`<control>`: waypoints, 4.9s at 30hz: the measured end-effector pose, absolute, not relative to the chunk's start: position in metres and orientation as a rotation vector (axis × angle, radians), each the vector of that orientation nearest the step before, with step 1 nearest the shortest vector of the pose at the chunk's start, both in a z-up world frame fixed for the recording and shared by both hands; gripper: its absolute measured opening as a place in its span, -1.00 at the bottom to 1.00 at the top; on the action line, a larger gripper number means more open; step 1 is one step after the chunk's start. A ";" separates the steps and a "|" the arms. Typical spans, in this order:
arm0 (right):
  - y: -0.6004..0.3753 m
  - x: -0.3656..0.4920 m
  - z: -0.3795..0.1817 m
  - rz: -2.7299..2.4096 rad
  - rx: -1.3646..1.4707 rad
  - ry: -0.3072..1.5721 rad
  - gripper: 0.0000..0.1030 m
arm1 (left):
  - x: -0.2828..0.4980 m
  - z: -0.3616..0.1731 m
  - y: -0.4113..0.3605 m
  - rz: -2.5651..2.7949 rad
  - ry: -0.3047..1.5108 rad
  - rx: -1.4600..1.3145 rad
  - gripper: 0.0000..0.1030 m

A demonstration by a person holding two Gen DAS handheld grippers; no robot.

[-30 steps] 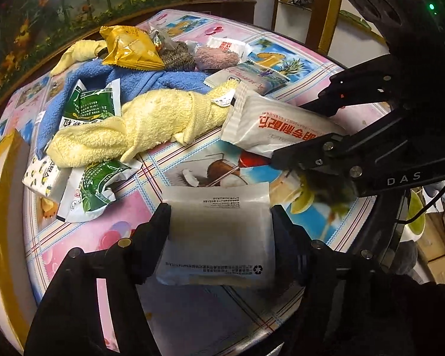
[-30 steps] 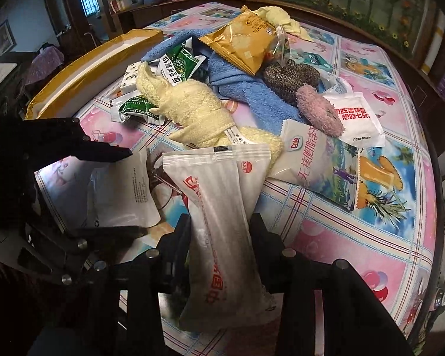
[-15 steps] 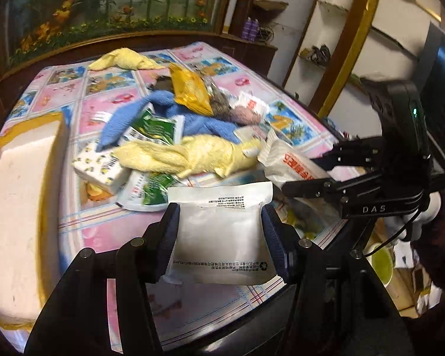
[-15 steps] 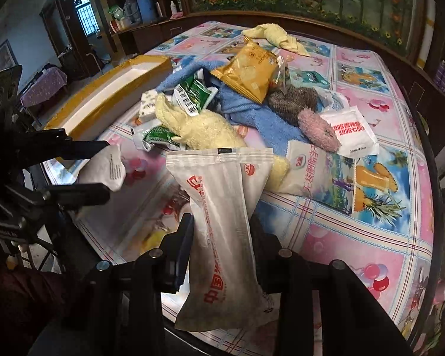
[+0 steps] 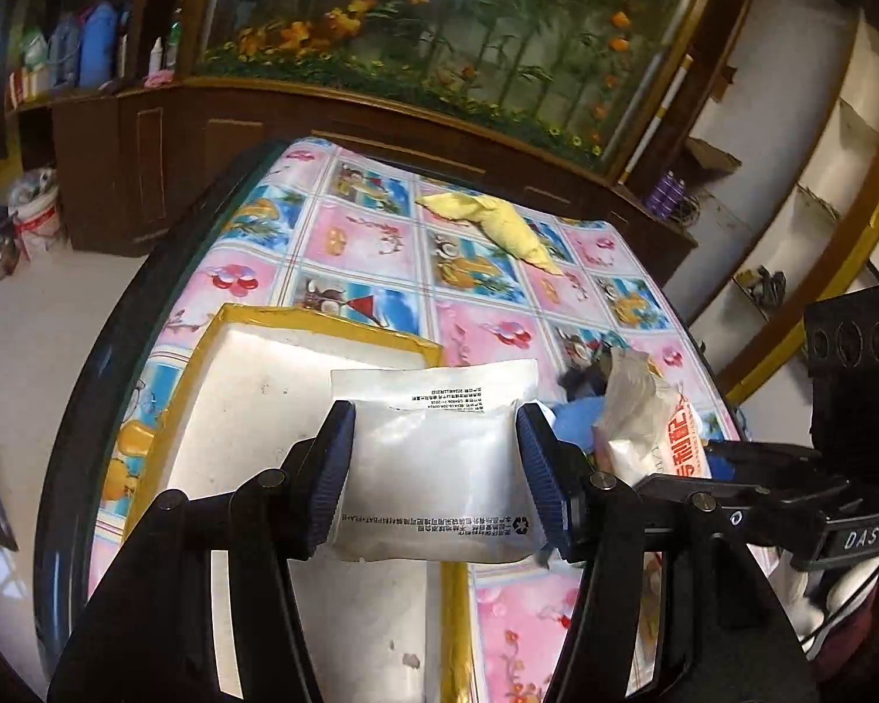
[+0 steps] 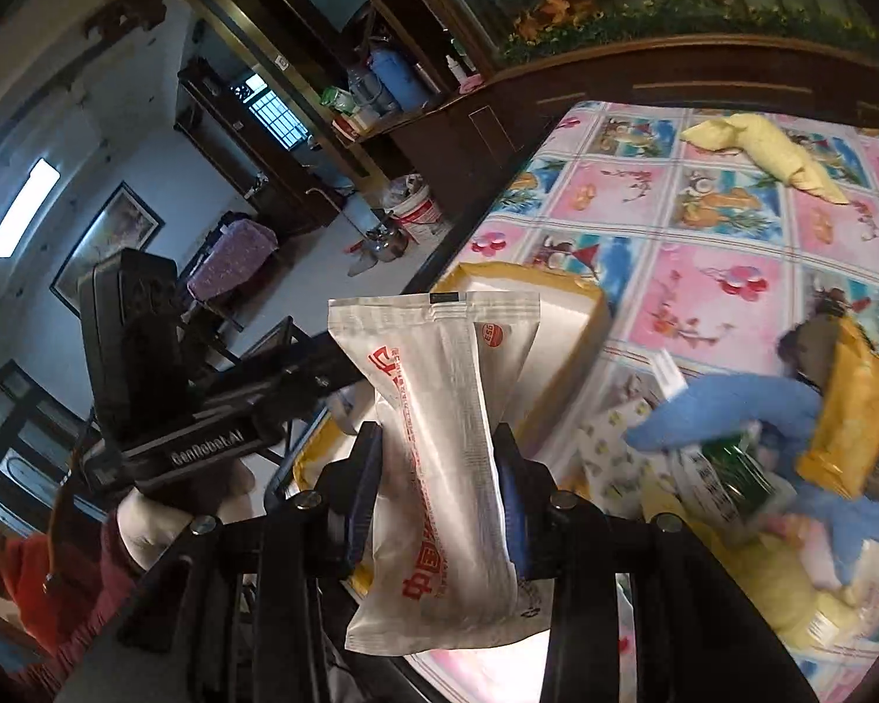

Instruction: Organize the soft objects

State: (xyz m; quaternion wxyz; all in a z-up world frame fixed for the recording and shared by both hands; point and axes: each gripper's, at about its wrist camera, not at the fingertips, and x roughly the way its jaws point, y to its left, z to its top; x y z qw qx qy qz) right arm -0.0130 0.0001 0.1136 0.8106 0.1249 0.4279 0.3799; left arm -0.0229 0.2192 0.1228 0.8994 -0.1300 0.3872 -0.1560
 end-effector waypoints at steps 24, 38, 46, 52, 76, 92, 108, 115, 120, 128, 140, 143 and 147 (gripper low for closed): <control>0.061 0.085 0.059 0.531 0.229 0.956 -0.10 | 0.048 0.047 0.272 -0.104 0.865 -0.415 0.28; -0.064 -0.037 0.168 0.414 0.188 0.675 0.00 | -0.024 0.063 0.278 -0.012 0.780 -0.424 0.35; -0.107 -0.101 0.230 0.356 0.129 0.529 0.01 | 0.016 0.078 0.285 -0.141 0.797 -0.554 0.45; -0.135 -0.157 0.320 0.326 0.075 0.389 0.02 | -0.022 0.162 0.265 -0.142 0.702 -0.437 0.45; -0.218 -0.190 0.405 0.028 -0.054 0.460 0.56 | -0.187 0.452 0.127 -0.384 0.382 -0.026 0.53; -0.096 -0.045 0.022 0.332 -0.342 0.949 0.43 | -0.079 0.107 0.102 -0.461 0.861 -0.069 0.53; -0.149 -0.064 0.003 0.504 -0.042 0.986 -0.29 | 0.000 0.109 0.029 -0.533 0.853 0.099 0.53; -0.185 -0.057 -0.012 0.545 0.147 0.993 -0.29 | 0.025 0.093 -0.038 -0.565 0.876 0.147 0.53; -0.183 -0.059 -0.010 0.554 0.143 0.975 -0.28 | 0.036 0.070 -0.069 -0.487 0.889 0.271 0.53; -0.160 -0.068 -0.003 0.497 0.011 0.962 -0.24 | 0.024 0.067 -0.064 -0.527 0.849 0.269 -0.24; -0.139 -0.075 0.004 0.447 -0.095 0.922 -0.33 | -0.032 0.123 0.044 -0.549 0.765 -0.014 -0.25; -0.145 -0.082 0.021 0.451 -0.032 0.885 -0.34 | -0.050 0.134 0.083 -0.516 0.733 -0.062 -0.24; -0.150 -0.094 0.054 0.491 0.055 0.838 -0.34 | -0.067 0.141 0.137 -0.422 0.706 -0.081 -0.24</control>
